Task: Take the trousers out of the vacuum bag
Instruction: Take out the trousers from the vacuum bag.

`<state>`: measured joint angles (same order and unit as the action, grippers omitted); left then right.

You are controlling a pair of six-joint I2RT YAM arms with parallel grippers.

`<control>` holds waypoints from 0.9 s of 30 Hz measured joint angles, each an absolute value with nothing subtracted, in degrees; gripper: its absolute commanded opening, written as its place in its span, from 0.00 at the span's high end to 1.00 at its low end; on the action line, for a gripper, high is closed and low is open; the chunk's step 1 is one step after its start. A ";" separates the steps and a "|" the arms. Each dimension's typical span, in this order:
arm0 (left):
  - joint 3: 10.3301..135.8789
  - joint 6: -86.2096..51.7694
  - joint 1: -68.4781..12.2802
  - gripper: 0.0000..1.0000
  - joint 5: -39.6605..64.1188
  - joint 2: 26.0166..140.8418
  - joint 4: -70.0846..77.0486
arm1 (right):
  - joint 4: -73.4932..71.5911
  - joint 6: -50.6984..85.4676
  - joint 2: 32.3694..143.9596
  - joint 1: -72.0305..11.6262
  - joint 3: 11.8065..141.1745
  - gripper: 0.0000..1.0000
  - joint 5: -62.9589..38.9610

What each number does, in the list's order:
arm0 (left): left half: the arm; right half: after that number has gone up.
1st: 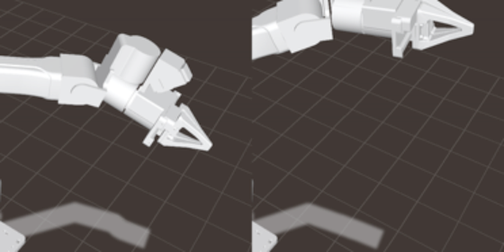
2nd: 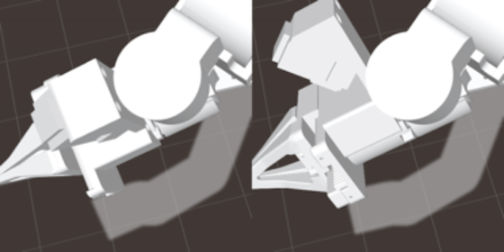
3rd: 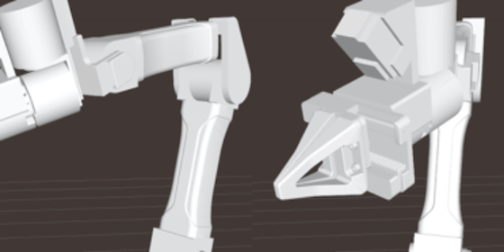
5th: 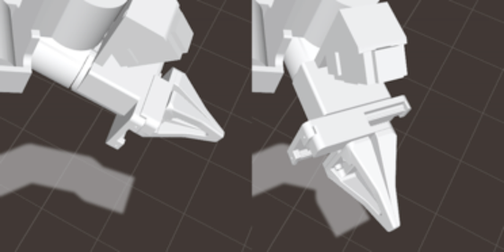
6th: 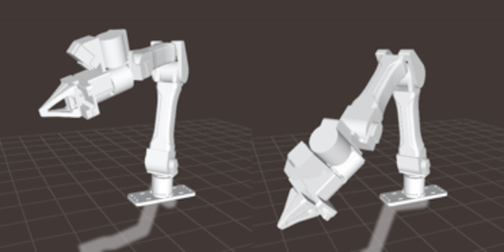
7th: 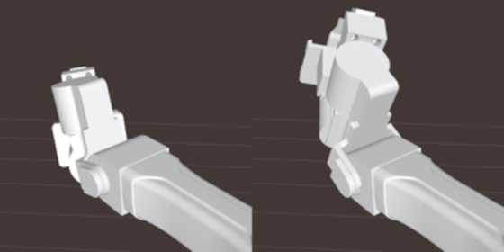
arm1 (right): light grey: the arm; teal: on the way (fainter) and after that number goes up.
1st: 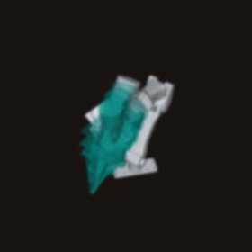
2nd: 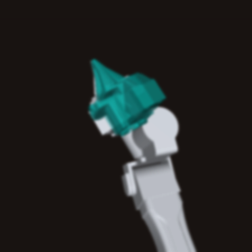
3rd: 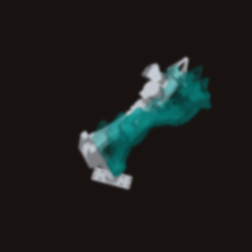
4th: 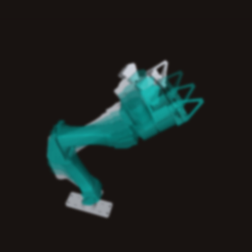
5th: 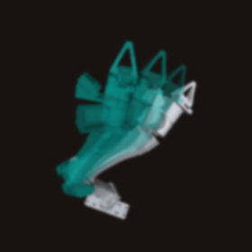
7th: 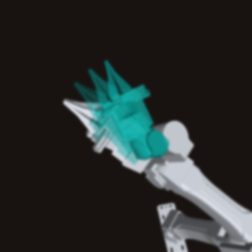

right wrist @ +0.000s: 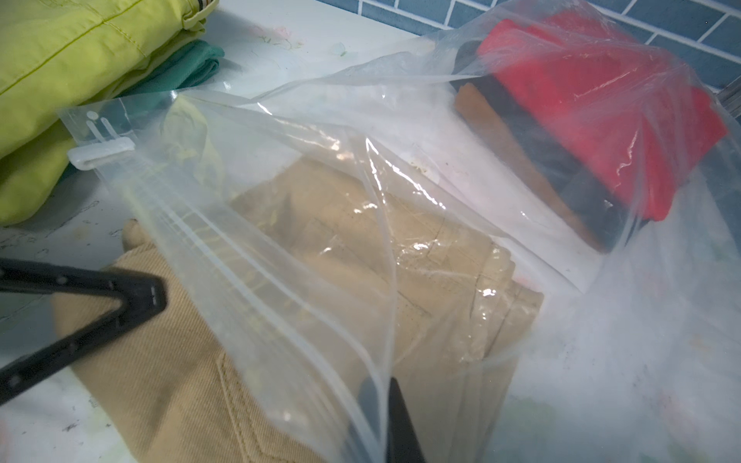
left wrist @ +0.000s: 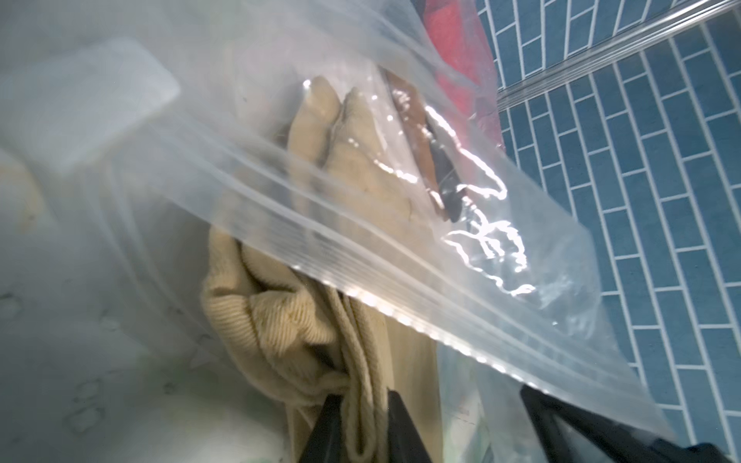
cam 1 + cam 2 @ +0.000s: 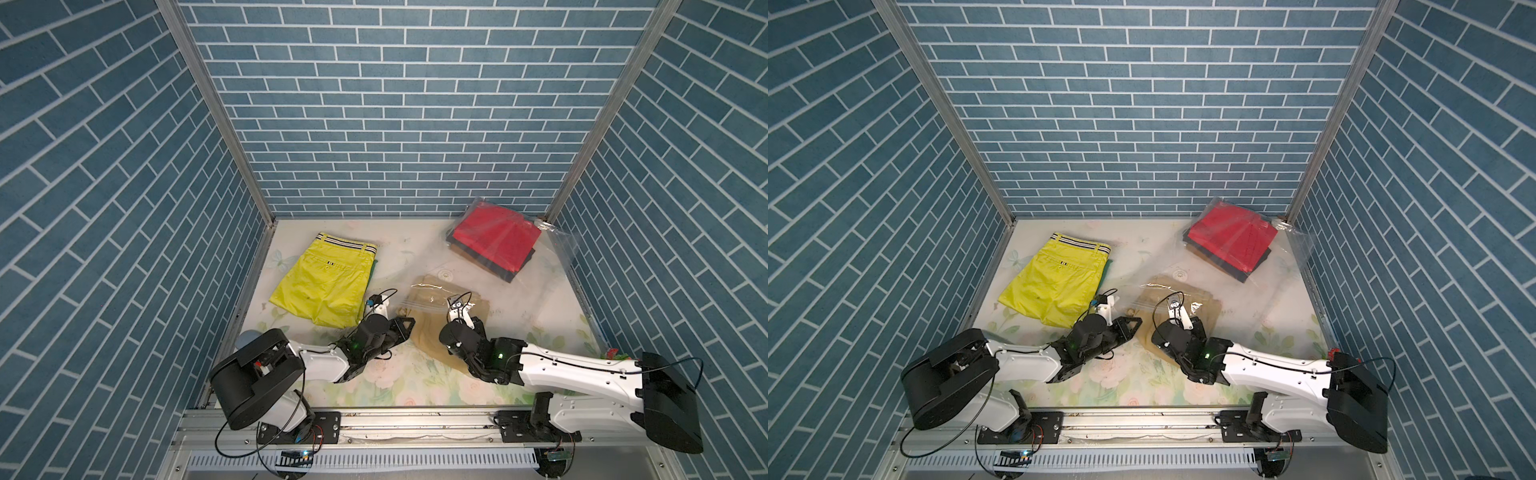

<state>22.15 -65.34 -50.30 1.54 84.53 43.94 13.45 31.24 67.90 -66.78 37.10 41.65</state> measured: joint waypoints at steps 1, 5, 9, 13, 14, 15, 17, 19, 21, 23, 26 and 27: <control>22.52 -64.88 -50.35 0.60 1.56 84.53 43.55 | 13.34 31.24 67.90 -66.78 37.04 1.00 41.63; 23.35 -63.94 -50.57 0.50 1.39 85.34 41.63 | 13.19 31.24 67.85 -66.74 36.99 1.00 41.54; 24.91 -62.35 -50.68 0.44 0.78 87.59 37.93 | 13.19 31.24 67.42 -66.65 36.97 1.00 41.52; 26.22 -61.67 -50.89 0.41 -0.21 90.06 34.48 | 13.19 31.24 67.16 -66.57 36.88 1.00 41.45; 26.63 -61.60 -51.05 0.38 -0.58 90.61 33.50 | 13.19 31.24 67.13 -66.52 36.88 1.00 41.39; 26.92 -61.58 -51.22 0.36 -0.93 90.85 32.75 | 13.19 31.24 67.07 -66.50 36.88 1.00 41.34; 27.62 -61.63 -51.55 0.31 -1.76 90.87 31.64 | 13.21 31.24 66.94 -66.46 36.88 1.00 41.28; 28.45 -61.73 -51.81 0.27 -2.61 90.85 30.22 | 13.19 31.24 66.85 -66.46 36.88 1.00 41.25; 29.19 -61.73 -52.18 0.25 -3.51 90.80 28.88 | 13.19 31.24 66.85 -66.46 36.88 1.00 41.23; 29.91 -61.71 -52.40 0.25 -4.27 90.56 27.09 | 13.19 31.24 66.85 -66.46 36.88 1.00 41.21; 31.29 -61.69 -52.62 0.25 -5.82 90.30 23.66 | 13.19 31.24 66.85 -66.46 36.88 1.00 41.19; 31.44 -61.69 -52.66 0.25 -6.46 90.02 22.59 | 13.21 31.24 66.85 -66.46 36.88 1.00 41.17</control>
